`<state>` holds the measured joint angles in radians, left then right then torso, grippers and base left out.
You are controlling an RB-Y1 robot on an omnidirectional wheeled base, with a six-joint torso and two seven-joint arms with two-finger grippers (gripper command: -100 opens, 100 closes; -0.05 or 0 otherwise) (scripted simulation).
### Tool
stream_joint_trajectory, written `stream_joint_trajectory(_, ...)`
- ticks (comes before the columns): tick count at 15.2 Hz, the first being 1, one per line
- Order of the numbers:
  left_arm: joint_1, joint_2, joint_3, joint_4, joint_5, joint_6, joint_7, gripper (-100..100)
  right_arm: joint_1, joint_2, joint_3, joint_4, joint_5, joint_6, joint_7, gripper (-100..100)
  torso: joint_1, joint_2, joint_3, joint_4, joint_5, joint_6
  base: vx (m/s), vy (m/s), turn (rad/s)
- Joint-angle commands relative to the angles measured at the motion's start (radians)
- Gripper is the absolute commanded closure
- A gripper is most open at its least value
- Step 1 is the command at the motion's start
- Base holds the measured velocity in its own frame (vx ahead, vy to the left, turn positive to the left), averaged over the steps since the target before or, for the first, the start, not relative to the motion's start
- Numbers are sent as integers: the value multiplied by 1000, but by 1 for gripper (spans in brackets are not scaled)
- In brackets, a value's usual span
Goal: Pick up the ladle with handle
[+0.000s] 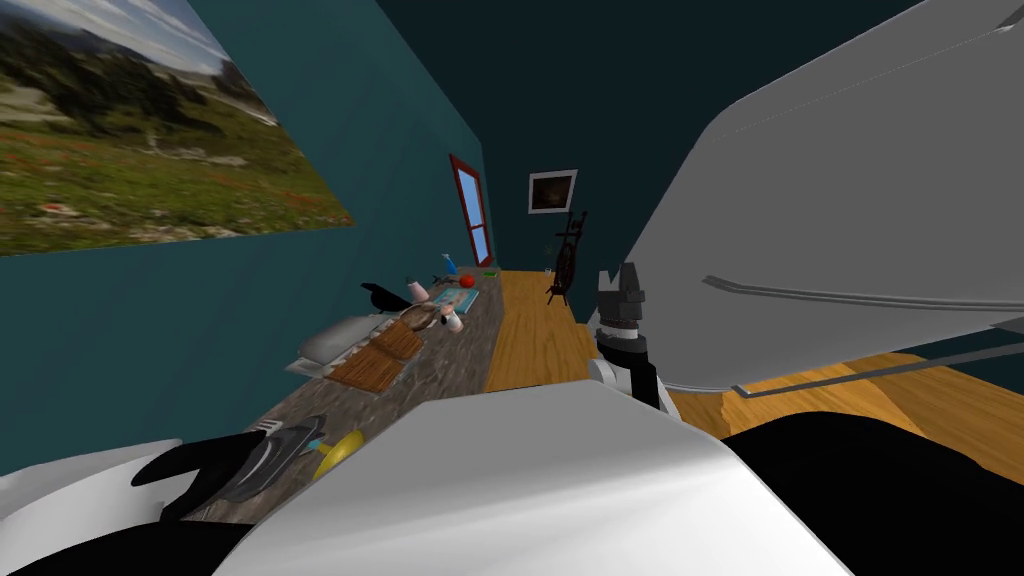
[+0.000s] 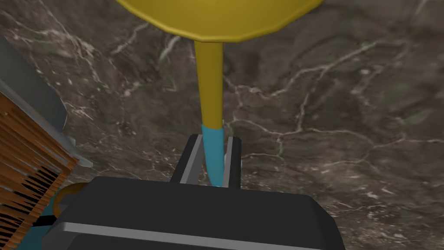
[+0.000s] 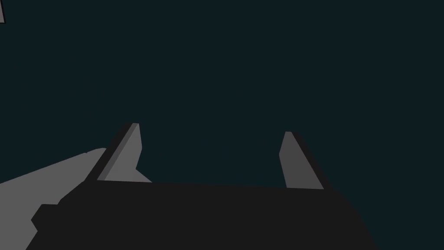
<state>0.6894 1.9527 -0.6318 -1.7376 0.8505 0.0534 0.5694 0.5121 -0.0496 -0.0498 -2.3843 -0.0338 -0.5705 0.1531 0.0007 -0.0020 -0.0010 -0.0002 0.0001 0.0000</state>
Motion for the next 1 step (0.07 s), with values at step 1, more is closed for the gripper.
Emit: stream_joint_trajectory(1,0,0,0,0,0,0,0,100,0,0,0,0,0,0,0,0,0,0,0,0,0,0,0,0,0)
